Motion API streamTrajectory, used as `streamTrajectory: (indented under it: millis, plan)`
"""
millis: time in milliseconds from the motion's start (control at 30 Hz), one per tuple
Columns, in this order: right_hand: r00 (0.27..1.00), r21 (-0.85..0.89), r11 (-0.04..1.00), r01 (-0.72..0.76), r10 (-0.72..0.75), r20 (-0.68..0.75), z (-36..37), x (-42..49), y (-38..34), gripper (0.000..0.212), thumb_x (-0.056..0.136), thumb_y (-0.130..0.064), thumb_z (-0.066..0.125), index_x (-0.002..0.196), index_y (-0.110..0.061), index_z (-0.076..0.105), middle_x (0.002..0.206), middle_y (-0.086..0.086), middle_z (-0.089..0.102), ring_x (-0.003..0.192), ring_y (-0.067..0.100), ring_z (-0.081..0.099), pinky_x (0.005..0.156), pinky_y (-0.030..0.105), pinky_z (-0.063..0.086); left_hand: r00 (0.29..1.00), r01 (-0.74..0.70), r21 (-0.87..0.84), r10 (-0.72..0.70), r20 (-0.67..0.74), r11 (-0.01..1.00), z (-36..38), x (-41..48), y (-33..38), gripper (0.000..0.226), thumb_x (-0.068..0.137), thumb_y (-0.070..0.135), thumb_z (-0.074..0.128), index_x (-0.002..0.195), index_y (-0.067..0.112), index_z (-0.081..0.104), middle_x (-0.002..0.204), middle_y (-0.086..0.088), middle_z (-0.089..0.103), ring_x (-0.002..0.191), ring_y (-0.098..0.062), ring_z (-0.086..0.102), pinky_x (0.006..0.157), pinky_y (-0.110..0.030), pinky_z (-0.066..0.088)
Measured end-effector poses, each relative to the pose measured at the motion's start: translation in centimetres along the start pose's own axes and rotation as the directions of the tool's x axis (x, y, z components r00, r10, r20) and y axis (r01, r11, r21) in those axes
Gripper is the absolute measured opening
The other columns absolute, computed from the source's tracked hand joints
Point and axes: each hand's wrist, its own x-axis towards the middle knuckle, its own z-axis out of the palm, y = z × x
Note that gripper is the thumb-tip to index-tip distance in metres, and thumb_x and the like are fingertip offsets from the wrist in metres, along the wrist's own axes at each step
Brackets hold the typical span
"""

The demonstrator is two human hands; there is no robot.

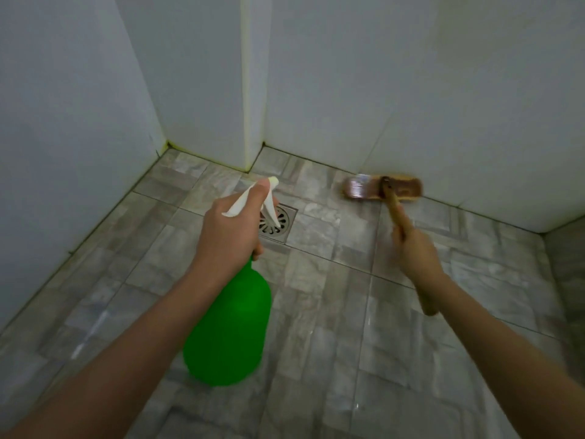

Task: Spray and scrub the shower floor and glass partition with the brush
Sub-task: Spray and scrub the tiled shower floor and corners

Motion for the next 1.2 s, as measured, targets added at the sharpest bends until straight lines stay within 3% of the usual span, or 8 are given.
streamTrajectory:
  millis: [100,267,367,600,800,967,1067,1200]
  plan:
    - [0.914,0.181,0.921,-0.345,0.373,-0.156,-1.9,0.0,5.6,0.039,0.099,-0.019,0.036,0.137,-0.013,0.045,0.076,0.016,0.053,0.062,0.032,0.051,0.059,0.038,0.048,0.999,0.006,0.009,-0.007,0.053,1.0,0.7,-0.7,1.2,0.055,0.088,0.066,0.052,0.095,0.018,0.078,0.109,-0.026,0.073,0.035,-0.014,0.051,0.046,-0.028,0.046]
    - [0.998,0.125,0.992,-0.017,0.025,-0.059,-1.2,0.0,4.0,0.059,0.099,-0.017,0.036,0.148,-0.042,0.017,0.063,0.01,0.052,0.054,0.022,0.05,0.051,0.029,0.034,0.994,-0.016,0.052,0.01,0.109,0.998,3.6,-0.7,2.7,0.038,0.099,0.052,0.054,0.078,0.032,0.078,0.097,-0.004,0.08,0.033,-0.013,0.048,0.04,-0.025,0.043]
    - [0.991,0.005,0.992,0.13,-0.13,0.03,-2.3,0.2,6.4,0.058,0.1,-0.025,0.034,0.148,-0.048,0.011,0.068,0.01,0.054,0.056,0.023,0.052,0.055,0.032,0.042,0.982,-0.056,0.081,0.041,0.182,0.995,5.7,-1.6,2.8,0.041,0.087,0.068,0.054,0.074,0.039,0.079,0.094,-0.014,0.078,0.035,-0.017,0.051,0.046,-0.031,0.046]
    - [0.95,-0.02,0.949,-0.313,0.313,0.0,-11.1,0.7,19.0,0.05,0.101,-0.023,0.035,0.149,-0.033,0.026,0.084,0.017,0.057,0.059,0.031,0.053,0.045,0.026,0.04,0.969,-0.091,0.018,0.084,0.234,0.996,7.0,-3.3,2.8,0.037,0.093,0.063,0.05,0.075,0.048,0.078,0.093,0.004,0.08,0.043,-0.026,0.054,0.047,-0.03,0.044]
    - [0.951,-0.094,0.95,-0.299,0.304,0.052,-12.7,-1.8,19.6,0.046,0.1,-0.024,0.038,0.146,-0.023,0.037,0.091,0.022,0.062,0.073,0.036,0.061,0.06,0.033,0.047,0.945,-0.112,0.07,0.085,0.315,0.991,8.0,-4.3,2.0,0.039,0.101,0.055,0.05,0.083,0.039,0.08,0.095,-0.01,0.079,0.035,-0.019,0.049,0.046,-0.031,0.044]
    - [0.951,0.041,0.95,-0.309,0.309,-0.002,-10.3,-10.2,18.3,0.054,0.1,-0.017,0.038,0.148,-0.035,0.024,0.069,0.008,0.055,0.056,0.022,0.052,0.049,0.027,0.037,0.935,-0.144,0.068,0.114,0.336,0.987,8.6,-4.5,2.1,0.037,0.099,0.06,0.048,0.086,0.044,0.079,0.095,-0.028,0.075,0.038,-0.023,0.051,0.052,-0.033,0.047]
    - [0.955,0.001,0.955,-0.296,0.296,0.025,-11.3,-4.3,18.1,0.054,0.1,-0.018,0.036,0.15,-0.035,0.022,0.099,0.023,0.063,0.081,0.037,0.06,0.069,0.037,0.048,0.929,-0.149,0.038,0.127,0.348,0.988,9.4,-5.1,2.4,0.041,0.101,0.055,0.048,0.082,0.038,0.081,0.093,-0.014,0.079,0.036,-0.019,0.049,0.052,-0.031,0.045]
    - [0.953,-0.079,0.955,-0.287,0.293,0.078,-12.9,-2.1,18.4,0.052,0.1,-0.02,0.038,0.149,-0.028,0.028,0.115,0.026,0.061,0.097,0.042,0.06,0.08,0.04,0.049,0.913,-0.137,0.024,0.117,0.391,0.99,8.9,-5.9,2.6,0.044,0.083,0.075,0.049,0.086,0.044,0.08,0.095,-0.033,0.073,0.036,-0.02,0.049,0.046,-0.03,0.045]
